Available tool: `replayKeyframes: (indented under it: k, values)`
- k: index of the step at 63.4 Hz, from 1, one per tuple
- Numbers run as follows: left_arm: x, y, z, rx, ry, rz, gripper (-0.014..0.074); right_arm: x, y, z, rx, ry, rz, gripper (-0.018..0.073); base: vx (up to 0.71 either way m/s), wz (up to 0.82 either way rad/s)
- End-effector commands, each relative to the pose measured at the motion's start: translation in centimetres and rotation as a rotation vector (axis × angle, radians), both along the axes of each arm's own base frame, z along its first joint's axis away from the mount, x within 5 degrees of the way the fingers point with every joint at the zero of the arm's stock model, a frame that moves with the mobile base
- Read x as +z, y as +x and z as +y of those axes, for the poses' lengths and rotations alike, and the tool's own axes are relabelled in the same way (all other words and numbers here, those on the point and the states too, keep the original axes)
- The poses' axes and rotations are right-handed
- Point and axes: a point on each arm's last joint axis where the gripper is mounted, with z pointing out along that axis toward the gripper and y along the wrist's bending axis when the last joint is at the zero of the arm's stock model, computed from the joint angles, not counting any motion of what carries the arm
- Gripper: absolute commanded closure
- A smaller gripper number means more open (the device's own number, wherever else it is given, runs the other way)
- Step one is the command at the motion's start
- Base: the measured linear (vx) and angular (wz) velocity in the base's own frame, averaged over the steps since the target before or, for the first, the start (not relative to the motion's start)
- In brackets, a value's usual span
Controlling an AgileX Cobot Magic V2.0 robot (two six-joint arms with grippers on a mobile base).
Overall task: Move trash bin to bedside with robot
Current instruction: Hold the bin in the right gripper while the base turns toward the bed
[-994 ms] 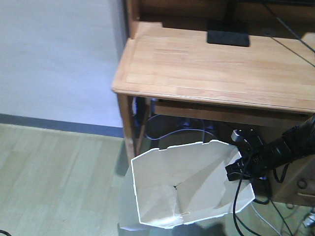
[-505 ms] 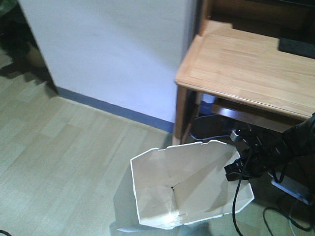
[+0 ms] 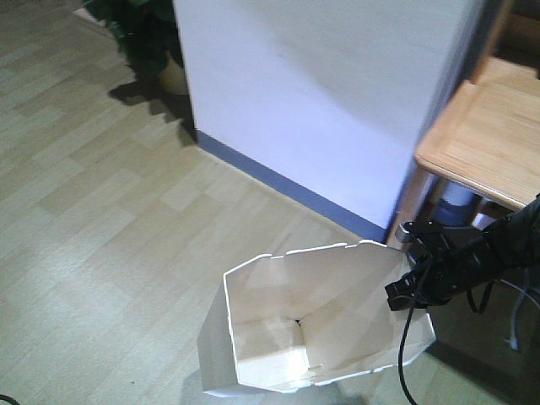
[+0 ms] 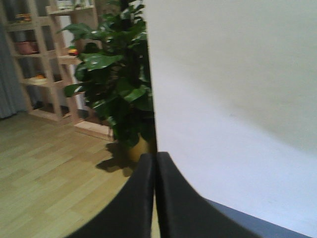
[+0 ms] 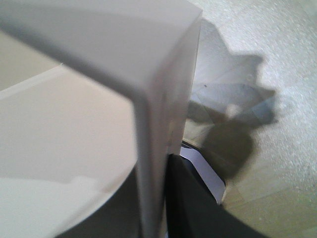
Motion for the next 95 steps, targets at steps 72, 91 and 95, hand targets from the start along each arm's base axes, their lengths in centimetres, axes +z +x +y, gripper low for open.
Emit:
replayKeyframes:
  k: [72, 91, 95]
  values:
    - [0.36, -0.07, -0.06, -0.009, -0.023, -0.077, 0.0603, 3.15, 0.60, 1.38, -0.004, 0.193, -0.022, 0.0564, 0.07, 0.53]
    - [0.36, -0.07, -0.06, -0.009, -0.023, -0.077, 0.0603, 3.15, 0.60, 1.38, -0.004, 0.193, -0.022, 0.0564, 0.09, 0.36]
    - [0.36, -0.07, -0.06, -0.009, -0.023, -0.077, 0.0603, 3.15, 0.60, 1.38, -0.004, 0.193, -0.022, 0.0564, 0.13, 0.35]
